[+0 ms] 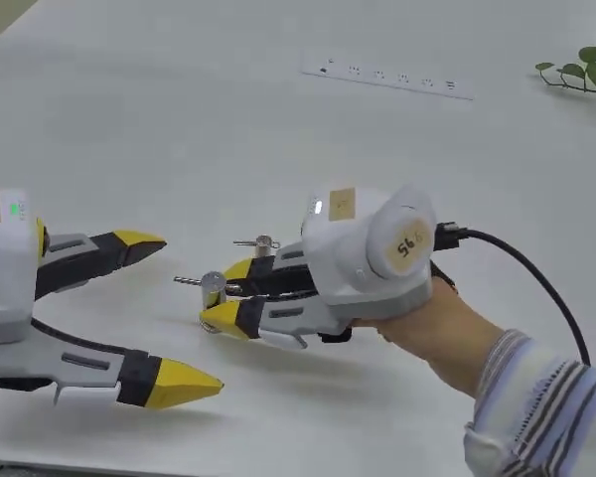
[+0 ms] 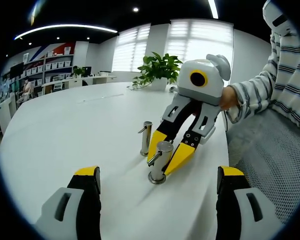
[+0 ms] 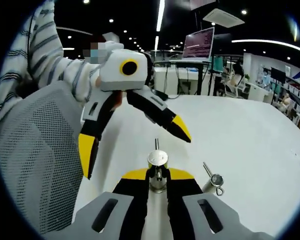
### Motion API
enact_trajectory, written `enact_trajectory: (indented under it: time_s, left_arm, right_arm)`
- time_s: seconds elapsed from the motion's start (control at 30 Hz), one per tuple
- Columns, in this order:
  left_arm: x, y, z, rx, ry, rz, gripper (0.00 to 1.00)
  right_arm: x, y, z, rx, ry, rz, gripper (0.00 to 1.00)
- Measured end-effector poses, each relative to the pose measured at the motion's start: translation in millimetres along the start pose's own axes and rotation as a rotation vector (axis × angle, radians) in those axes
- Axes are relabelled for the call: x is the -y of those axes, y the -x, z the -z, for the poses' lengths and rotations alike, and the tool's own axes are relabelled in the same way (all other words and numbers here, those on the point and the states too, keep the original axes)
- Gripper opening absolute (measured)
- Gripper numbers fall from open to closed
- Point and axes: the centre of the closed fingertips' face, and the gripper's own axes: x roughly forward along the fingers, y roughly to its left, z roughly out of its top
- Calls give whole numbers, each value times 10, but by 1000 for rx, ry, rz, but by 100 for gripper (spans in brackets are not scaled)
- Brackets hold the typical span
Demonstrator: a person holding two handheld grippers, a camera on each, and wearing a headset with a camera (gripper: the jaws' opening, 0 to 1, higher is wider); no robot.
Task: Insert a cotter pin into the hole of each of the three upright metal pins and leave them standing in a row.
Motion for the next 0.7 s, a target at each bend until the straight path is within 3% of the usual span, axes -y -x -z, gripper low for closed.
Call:
enact_trajectory:
  time_s: [0.13, 0.2, 0.37, 0.7]
  left_arm:
    - [1, 5, -21, 1, -2, 2, 97]
    - [4, 5, -18, -5, -5, 3, 98]
    - [12, 3, -31, -10, -14, 6, 98]
    - [-7, 21, -102, -2, -9, 8, 97]
  right_arm:
    - [-6, 22, -2, 5, 10, 7, 13]
    - [-6, 50, -39, 26, -29, 5, 13]
    - [5, 161, -123, 42, -8, 12, 13]
    - [58, 625, -130, 52, -24, 40, 13]
